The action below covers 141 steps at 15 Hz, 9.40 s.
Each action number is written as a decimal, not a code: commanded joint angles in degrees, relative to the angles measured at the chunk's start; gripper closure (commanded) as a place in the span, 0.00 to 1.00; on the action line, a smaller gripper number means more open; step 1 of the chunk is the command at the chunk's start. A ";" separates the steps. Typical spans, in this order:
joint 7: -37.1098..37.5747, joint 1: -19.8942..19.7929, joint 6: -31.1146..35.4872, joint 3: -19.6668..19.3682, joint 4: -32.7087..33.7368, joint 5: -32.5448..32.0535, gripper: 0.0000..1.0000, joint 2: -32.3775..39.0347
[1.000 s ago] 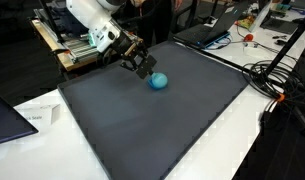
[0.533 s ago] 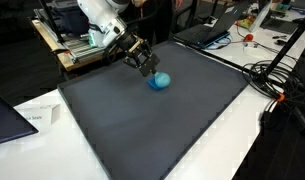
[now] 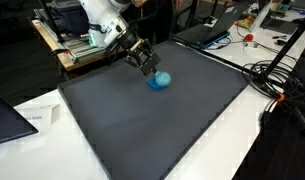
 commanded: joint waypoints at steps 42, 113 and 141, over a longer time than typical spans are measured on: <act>-45.96 24.14 33.05 -14.20 14.04 43.74 0.53 -2.98; -5.37 34.51 90.02 4.18 59.97 27.58 0.78 30.99; -26.01 9.40 88.40 19.61 58.48 42.61 0.53 31.16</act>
